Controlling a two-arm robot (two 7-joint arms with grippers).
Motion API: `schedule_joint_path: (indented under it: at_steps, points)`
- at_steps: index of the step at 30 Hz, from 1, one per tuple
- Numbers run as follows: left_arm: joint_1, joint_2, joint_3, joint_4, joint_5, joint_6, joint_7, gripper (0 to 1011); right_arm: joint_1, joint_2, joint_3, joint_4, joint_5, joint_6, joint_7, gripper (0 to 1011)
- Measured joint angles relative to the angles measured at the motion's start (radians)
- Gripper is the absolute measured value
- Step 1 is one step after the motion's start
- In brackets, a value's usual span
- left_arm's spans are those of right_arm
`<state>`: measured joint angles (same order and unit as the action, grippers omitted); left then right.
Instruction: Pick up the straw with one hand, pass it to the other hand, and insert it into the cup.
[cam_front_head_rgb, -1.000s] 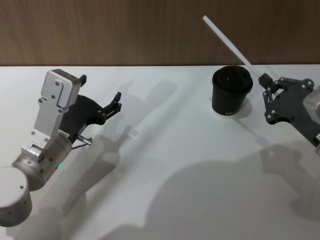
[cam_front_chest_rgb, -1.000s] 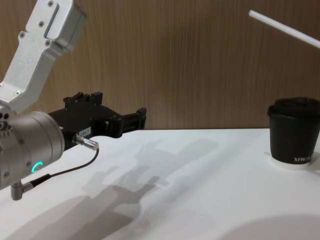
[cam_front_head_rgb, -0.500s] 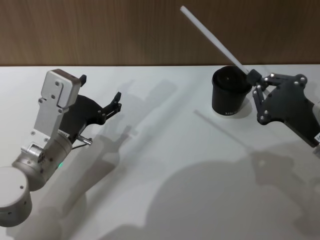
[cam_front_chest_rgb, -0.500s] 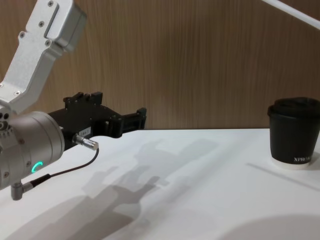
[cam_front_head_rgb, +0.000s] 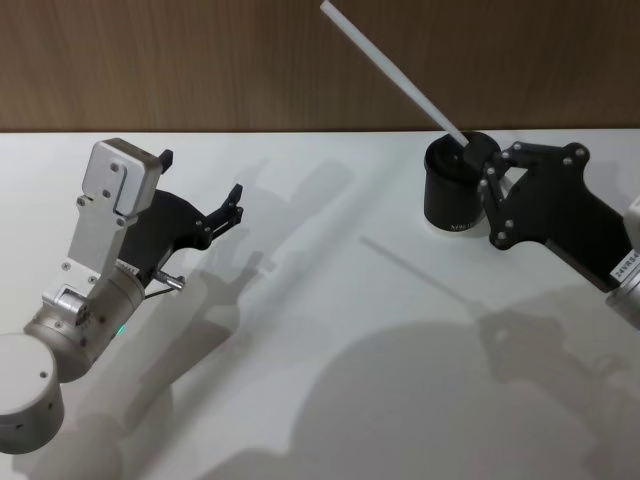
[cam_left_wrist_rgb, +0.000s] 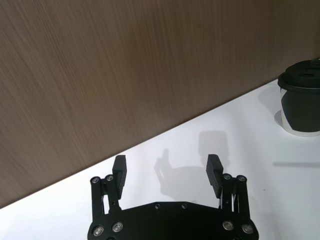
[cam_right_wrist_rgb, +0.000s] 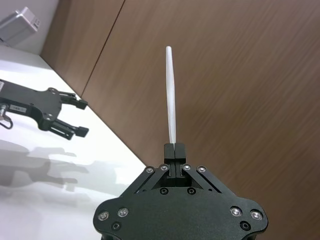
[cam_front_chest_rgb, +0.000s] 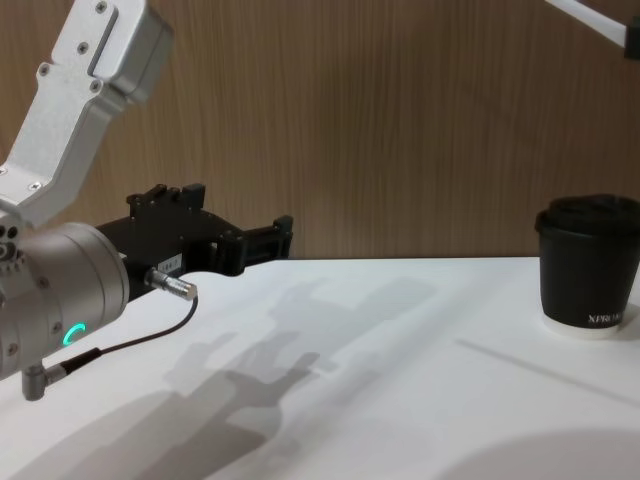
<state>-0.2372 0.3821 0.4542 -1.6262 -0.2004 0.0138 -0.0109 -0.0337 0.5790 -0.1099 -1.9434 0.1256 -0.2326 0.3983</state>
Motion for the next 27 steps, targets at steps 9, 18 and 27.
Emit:
schedule_joint_path:
  at_steps: [9,18,27]
  points:
    - [0.000,0.000,0.000,0.000,0.000,0.000,0.000,1003,0.012,-0.008,-0.014,0.003,0.021,-0.005,0.021,2]
    - [0.001,0.002,-0.014,-0.011,-0.025,-0.025,-0.033,1003,0.018,-0.012,-0.021,0.004,0.031,-0.007,0.031,2]
    - [-0.004,0.010,-0.043,-0.046,-0.120,-0.043,-0.129,1003,0.020,-0.014,-0.024,0.005,0.036,-0.008,0.036,2]
